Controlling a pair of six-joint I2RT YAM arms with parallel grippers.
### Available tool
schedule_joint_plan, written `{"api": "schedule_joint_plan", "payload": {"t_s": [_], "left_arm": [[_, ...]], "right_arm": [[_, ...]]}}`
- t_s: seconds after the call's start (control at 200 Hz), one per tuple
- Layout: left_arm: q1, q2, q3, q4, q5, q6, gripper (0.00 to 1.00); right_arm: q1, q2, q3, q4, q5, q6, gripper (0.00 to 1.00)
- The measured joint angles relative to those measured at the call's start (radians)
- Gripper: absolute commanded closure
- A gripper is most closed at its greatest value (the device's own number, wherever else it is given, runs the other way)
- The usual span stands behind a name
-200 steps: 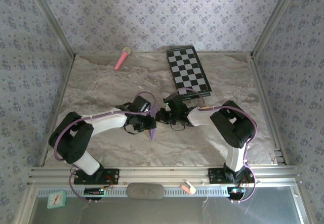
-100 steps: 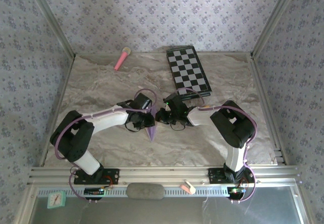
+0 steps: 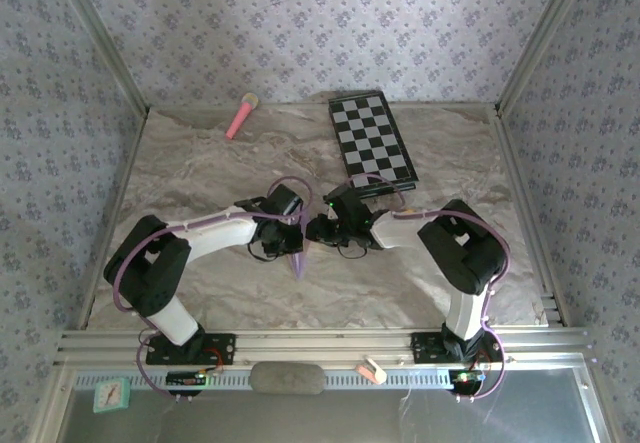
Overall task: Fold a paper plane with a square sheet of paper (pick it up from the middle)
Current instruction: Move the paper plane to the top-center of the table.
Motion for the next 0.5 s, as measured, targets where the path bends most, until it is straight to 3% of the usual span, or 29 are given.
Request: {"api": "schedule_joint_plan", "payload": {"t_s": [0.195, 0.5], "left_arm": [[0.0, 0.0, 0.055, -0.049, -0.055, 0.035, 0.98], [0.054, 0.137, 0.337, -0.139, -0.186, 0.143, 0.95]], "right_arm": [[-0.019, -0.165, -0.011, -0.096, 0.121, -0.053, 0.38], [-0.096, -0.448, -0.076, -0.267, 0.337, -0.173, 0.17]]}}
